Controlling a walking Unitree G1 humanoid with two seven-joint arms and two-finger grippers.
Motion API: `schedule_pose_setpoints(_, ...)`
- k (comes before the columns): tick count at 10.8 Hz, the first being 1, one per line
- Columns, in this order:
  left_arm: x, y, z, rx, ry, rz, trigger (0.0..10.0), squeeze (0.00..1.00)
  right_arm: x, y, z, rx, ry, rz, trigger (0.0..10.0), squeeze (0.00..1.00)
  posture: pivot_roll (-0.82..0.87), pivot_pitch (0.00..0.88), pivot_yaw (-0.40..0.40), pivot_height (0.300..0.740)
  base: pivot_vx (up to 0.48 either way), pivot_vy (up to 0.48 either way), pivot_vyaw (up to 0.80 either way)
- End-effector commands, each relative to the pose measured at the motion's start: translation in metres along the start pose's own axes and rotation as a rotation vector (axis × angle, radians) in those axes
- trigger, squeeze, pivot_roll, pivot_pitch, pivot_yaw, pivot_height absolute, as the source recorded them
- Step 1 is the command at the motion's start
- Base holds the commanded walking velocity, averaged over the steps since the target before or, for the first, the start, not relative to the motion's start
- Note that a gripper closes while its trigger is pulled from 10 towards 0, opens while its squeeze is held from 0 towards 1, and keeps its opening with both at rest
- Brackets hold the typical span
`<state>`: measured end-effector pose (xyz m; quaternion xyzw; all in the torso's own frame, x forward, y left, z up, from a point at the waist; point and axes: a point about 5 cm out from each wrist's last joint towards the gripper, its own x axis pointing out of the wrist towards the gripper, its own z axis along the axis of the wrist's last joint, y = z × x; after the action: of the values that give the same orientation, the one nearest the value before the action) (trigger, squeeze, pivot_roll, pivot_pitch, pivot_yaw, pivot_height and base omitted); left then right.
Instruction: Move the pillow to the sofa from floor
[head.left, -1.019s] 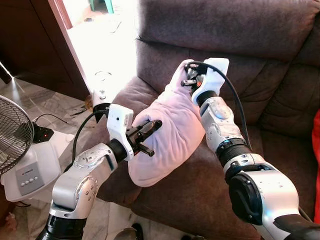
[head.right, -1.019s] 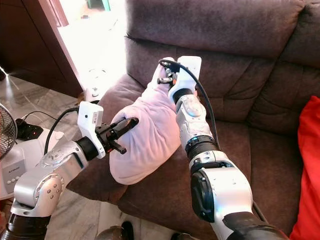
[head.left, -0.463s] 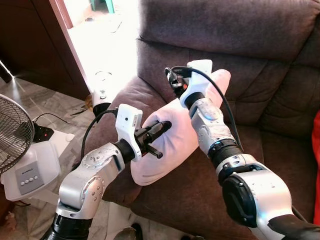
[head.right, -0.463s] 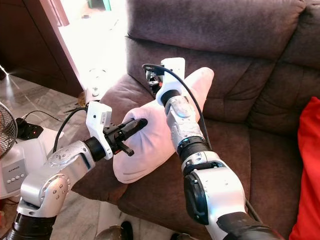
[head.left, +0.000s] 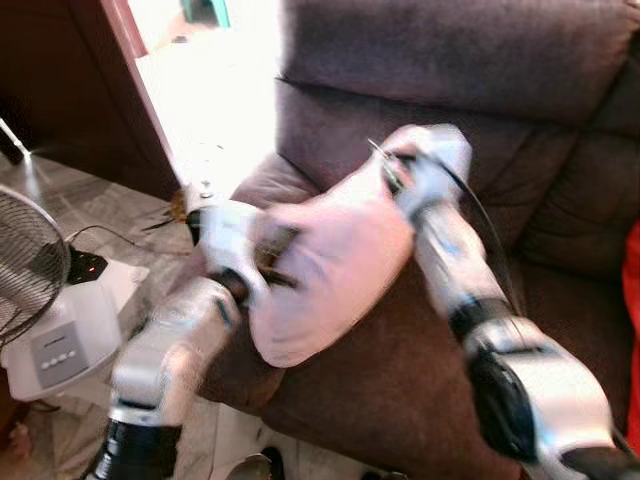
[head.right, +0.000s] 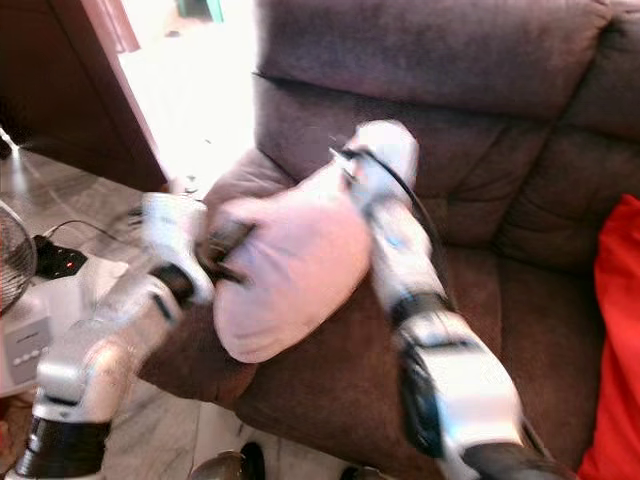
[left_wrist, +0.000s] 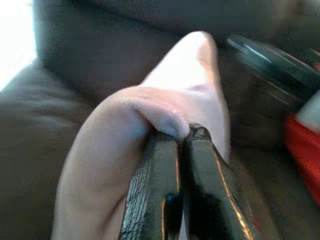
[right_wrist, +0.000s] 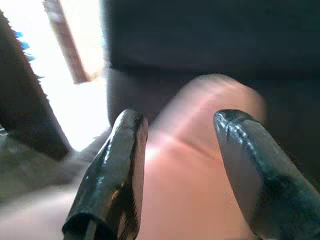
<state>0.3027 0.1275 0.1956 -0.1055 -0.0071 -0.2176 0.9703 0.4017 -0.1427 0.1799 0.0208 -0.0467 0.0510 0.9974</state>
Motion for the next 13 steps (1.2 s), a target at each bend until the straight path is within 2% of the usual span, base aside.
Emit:
schedule_pose_setpoints(1, -0.001, 0.015, -0.004, -0.007, 0.006, 0.108, 10.0, 0.0, -0.003, -0.008, -0.003, 0.004, -0.003, -0.039, 10.0, 0.0, 0.16, 0.19, -0.017, 0.74, 0.0, 0.0, 0.0)
schedule_pose_setpoints(2, -0.009, 0.044, -0.015, -0.033, 0.046, 0.317, 10.0, 0.0, -0.022, -0.025, -0.029, -0.02, 0.05, -0.081, 10.0, 0.0, 0.15, 0.192, -0.015, 0.74, 0.0, 0.0, 0.0)
schedule_pose_setpoints(3, -0.015, 0.058, -0.024, -0.023, 0.104, 0.414, 10.0, 0.0, -0.033, -0.03, -0.042, -0.031, 0.075, -0.09, 10.0, 0.0, 0.15, 0.195, -0.013, 0.74, 0.0, 0.0, 0.0)
schedule_pose_setpoints(4, -0.021, 0.067, -0.034, 0.021, 0.184, 0.465, 10.0, 0.0, -0.043, -0.034, -0.054, -0.033, 0.097, -0.102, 10.0, 0.0, 0.15, 0.196, -0.011, 0.74, 0.0, 0.0, 0.0)
schedule_pose_setpoints(5, -0.027, 0.073, -0.048, 0.023, 0.287, 0.513, 10.0, 0.0, -0.051, -0.038, -0.062, -0.035, 0.122, -0.124, 10.0, 0.0, 0.15, 0.196, -0.008, 0.74, 0.0, 0.0, 0.0)
schedule_pose_setpoints(6, -0.028, 0.074, -0.052, 0.01, 0.31, 0.522, 10.0, 0.0, -0.052, -0.037, -0.062, -0.033, 0.123, -0.128, 10.0, 0.0, 0.16, 0.197, -0.006, 0.74, 0.0, 0.0, 0.0)
schedule_pose_setpoints(7, -0.031, 0.067, -0.068, 0.0, 0.414, 0.454, 10.0, 0.0, -0.053, -0.036, -0.061, -0.027, 0.122, -0.13, 10.0, 0.0, 0.16, 0.196, -0.005, 0.74, 0.0, 0.0, 0.0)
schedule_pose_setpoints(8, -0.031, 0.057, -0.072, 0.027, 0.423, 0.374, 10.0, 0.0, -0.053, -0.034, -0.059, -0.022, 0.114, -0.135, 10.0, 0.0, 0.16, 0.197, -0.003, 0.74, 0.0, 0.0, 0.0)
schedule_pose_setpoints(9, -0.026, 0.059, -0.058, 0.043, 0.315, 0.404, 10.0, 0.0, -0.052, -0.035, -0.056, -0.022, 0.105, -0.144, 10.0, 0.0, 0.16, 0.197, -0.004, 0.74, 0.0, 0.0, 0.0)
schedule_pose_setpoints(10, -0.023, 0.064, -0.05, 0.041, 0.263, 0.445, 10.0, 0.0, -0.052, -0.036, -0.054, -0.022, 0.095, -0.156, 10.0, 0.0, 0.16, 0.195, -0.004, 0.74, 0.0, 0.0, 0.0)
schedule_pose_setpoints(11, -0.023, 0.073, -0.043, 0.068, 0.222, 0.502, 10.0, 0.0, -0.052, -0.036, -0.051, -0.015, 0.079, -0.167, 10.0, 0.0, 0.16, 0.192, -0.002, 0.74, 0.0, 0.0, 0.0)
schedule_pose_setpoints(13, -0.024, 0.08, -0.035, 0.071, 0.165, 0.557, 10.0, 0.0, -0.053, -0.036, -0.048, -0.007, 0.061, -0.177, 10.0, 0.0, 0.16, 0.189, -0.003, 0.74, 0.0, 0.0, 0.0)
